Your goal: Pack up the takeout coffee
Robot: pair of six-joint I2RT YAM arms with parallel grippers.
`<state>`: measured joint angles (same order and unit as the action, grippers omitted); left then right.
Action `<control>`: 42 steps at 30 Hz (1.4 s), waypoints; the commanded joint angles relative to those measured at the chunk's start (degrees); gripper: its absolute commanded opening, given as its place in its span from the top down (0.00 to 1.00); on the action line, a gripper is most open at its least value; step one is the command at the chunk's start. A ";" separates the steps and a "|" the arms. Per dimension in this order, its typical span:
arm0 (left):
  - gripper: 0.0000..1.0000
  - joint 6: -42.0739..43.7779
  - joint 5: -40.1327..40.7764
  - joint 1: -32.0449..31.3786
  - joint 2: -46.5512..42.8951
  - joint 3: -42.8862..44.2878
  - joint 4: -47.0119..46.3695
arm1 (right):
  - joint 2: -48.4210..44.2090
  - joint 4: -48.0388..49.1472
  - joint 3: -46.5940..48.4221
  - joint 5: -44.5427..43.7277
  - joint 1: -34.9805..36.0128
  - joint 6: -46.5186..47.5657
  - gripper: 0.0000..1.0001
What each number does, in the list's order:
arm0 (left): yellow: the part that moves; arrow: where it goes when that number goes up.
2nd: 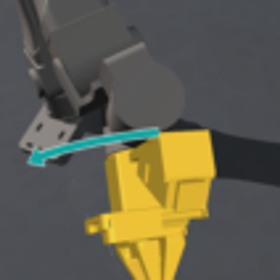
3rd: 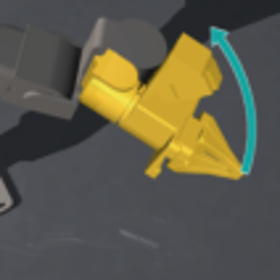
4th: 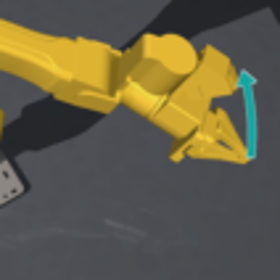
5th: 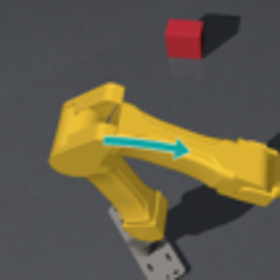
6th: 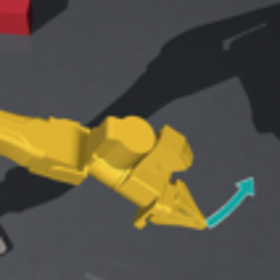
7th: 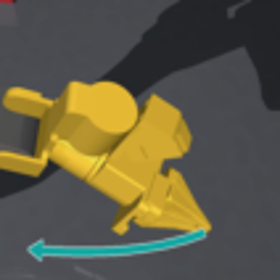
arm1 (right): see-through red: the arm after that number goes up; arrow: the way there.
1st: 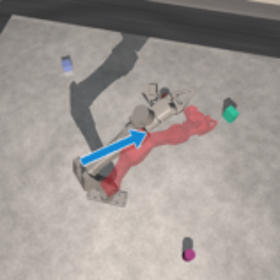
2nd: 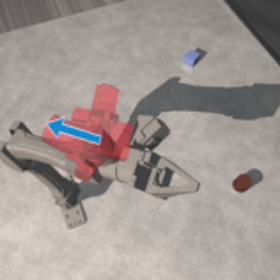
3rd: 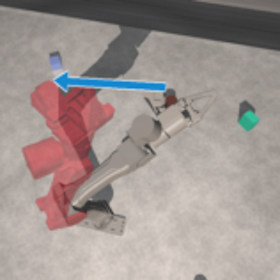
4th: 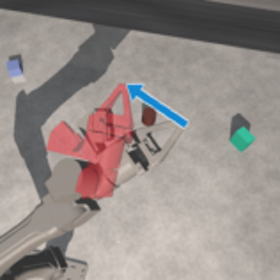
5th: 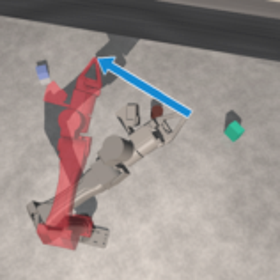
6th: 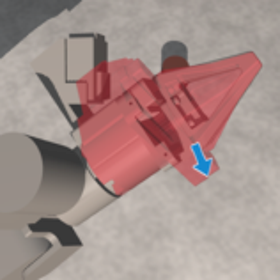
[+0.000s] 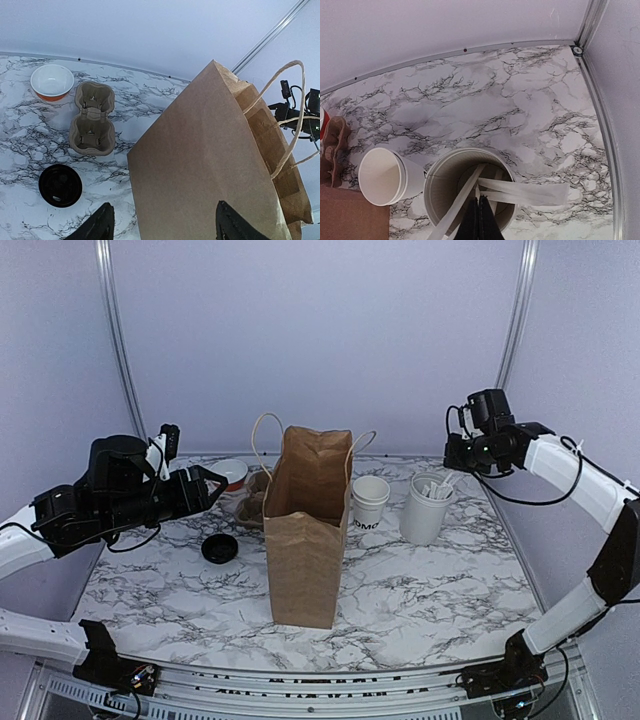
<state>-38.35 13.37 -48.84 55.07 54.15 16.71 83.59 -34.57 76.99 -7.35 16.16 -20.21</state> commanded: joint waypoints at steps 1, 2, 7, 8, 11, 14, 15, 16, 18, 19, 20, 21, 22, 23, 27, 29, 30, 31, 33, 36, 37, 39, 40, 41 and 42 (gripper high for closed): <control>0.30 0.54 -0.60 0.32 0.21 0.87 -1.49 | 0.56 -3.22 4.61 -3.32 1.30 2.24 1.00; 0.31 0.60 -0.62 0.39 0.10 0.87 -1.44 | 0.33 -3.35 5.15 -3.39 1.32 2.31 1.00; 0.30 0.57 -0.62 0.37 -0.07 0.79 -1.36 | 0.08 -4.83 8.63 -2.69 1.33 2.80 1.00; 0.30 0.49 -0.62 0.41 -0.12 0.78 -1.41 | 0.00 -5.03 8.93 -2.55 1.40 2.83 1.00; 0.31 0.38 -0.60 0.41 -0.05 0.78 -1.50 | -0.41 -5.44 9.72 -2.49 1.40 2.96 1.00; 0.30 0.38 -0.62 0.37 0.12 0.93 -1.46 | -0.90 -6.13 10.78 -2.16 1.41 2.96 1.00; 0.30 0.43 -0.60 0.41 0.25 1.00 -1.44 | -1.03 -6.35 11.17 -2.10 1.40 2.98 1.00; 0.31 0.50 -0.66 0.41 0.34 1.08 -1.39 | -1.16 -6.73 11.57 -2.13 1.41 3.10 1.00; 0.31 0.64 -0.69 0.41 0.52 1.13 -1.49 | -1.51 -7.15 12.09 -2.14 1.41 3.12 1.00; 0.31 0.64 -0.68 0.47 0.55 1.20 -1.47 | -1.77 -7.22 12.25 -2.09 1.40 3.20 1.00; 0.30 0.64 -0.71 0.42 0.56 1.22 -1.46 | -1.91 -7.37 12.33 -2.11 1.38 3.27 1.00; 0.31 0.64 -0.71 0.41 0.57 1.22 -1.44 | -2.05 -7.58 12.53 -2.09 1.41 3.29 1.00; 0.31 0.64 -0.64 0.41 0.51 1.22 -1.49 | -2.11 -7.69 12.64 -2.05 1.39 3.33 1.00; 0.30 0.64 -0.70 0.41 0.63 1.17 -1.48 | -2.17 -7.83 12.76 -1.97 1.41 3.36 1.00; 0.30 0.55 -0.71 0.41 0.65 1.13 -1.43 | -2.84 -7.88 13.84 -1.50 1.41 3.33 1.00; 0.30 0.51 -0.71 0.41 0.65 1.13 -1.43 | -3.11 -7.97 14.68 -1.01 1.41 3.23 1.00; 0.30 0.59 -0.71 0.41 0.70 1.20 -1.43 | -3.31 -8.05 15.13 -0.61 1.41 3.13 1.00; 0.30 0.61 -0.70 0.41 0.74 1.14 -1.48 | -3.53 -8.05 15.57 -0.17 1.41 3.01 1.00; 0.30 0.73 -0.70 0.41 0.74 1.21 -1.46 | -3.88 -8.06 16.46 0.79 1.41 2.85 1.00; 0.31 0.72 -0.63 0.41 0.74 1.20 -1.43 | -4.61 -8.04 17.70 2.75 1.47 2.61 1.00; 0.31 0.73 -0.62 0.41 0.74 1.22 -1.48 | -4.85 -8.06 18.10 3.40 1.53 2.55 1.00; 0.30 0.73 -0.62 0.45 0.70 1.14 -1.48 | -5.29 -7.93 19.03 4.85 1.69 2.34 1.00; 0.30 0.73 -0.62 0.49 0.68 1.13 -1.50 | -5.55 -7.89 19.52 5.57 1.88 2.24 1.00; 0.30 0.73 -0.62 0.50 0.76 1.13 -1.46 | -5.81 -7.65 20.19 6.45 2.12 2.06 1.00; 0.31 0.69 -0.70 0.50 0.82 1.13 -1.43 | -6.04 -7.39 20.76 7.42 2.29 1.88 1.00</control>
<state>-38.28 12.93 -48.69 55.48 54.15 16.56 79.70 -42.57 93.80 -4.25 17.30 -17.58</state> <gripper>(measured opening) 0.695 0.009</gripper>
